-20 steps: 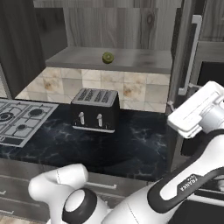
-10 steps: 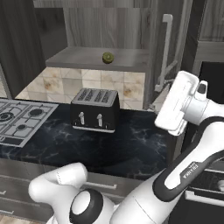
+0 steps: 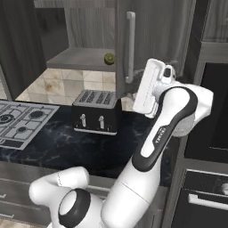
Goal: Pick the kiwi from the counter and place it in the cabinet. Then close the cabinet.
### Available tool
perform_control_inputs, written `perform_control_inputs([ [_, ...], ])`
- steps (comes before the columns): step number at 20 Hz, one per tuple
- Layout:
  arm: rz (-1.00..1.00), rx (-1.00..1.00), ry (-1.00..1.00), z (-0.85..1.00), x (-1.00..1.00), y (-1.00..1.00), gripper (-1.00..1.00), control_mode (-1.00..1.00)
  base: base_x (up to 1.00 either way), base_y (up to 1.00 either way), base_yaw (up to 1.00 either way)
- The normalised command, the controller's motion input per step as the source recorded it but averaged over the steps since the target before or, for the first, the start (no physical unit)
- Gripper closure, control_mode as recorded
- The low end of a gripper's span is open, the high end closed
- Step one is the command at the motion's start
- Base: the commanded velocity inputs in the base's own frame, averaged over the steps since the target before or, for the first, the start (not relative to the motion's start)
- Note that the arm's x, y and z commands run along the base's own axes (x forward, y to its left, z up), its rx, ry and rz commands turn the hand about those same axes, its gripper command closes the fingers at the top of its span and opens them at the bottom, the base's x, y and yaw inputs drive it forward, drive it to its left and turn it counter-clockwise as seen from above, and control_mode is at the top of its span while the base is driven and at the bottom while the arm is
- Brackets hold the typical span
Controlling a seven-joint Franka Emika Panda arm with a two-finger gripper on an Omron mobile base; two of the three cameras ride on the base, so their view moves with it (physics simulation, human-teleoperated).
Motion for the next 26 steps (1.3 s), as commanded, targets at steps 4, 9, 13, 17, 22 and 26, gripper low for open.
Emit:
perform_control_inputs([
  [4, -0.2, -0.14, 0.0, 0.0, 1.0, 0.73, -1.0, -1.0, 0.0, 0.0, 0.0],
  [9, -0.3, -0.18, 0.02, 0.0, 1.0, 0.66, -1.0, -1.0, 0.0, 0.0, 0.0],
  [13, -0.37, -0.23, 0.08, 0.0, 1.0, 0.86, -1.0, -1.0, 0.0, 0.0, 0.0],
  [17, -0.4, -0.23, 0.1, 0.0, 1.0, 0.77, -1.0, -1.0, 0.0, 0.0, 0.0],
  [22, -0.34, -0.16, 0.08, -0.06, 1.0, 0.48, -1.0, -1.0, 0.0, 0.0, 0.0],
  [26, -0.28, -0.11, 0.05, -0.01, 1.0, 0.21, -1.0, -1.0, 0.0, 0.0, 0.0],
])
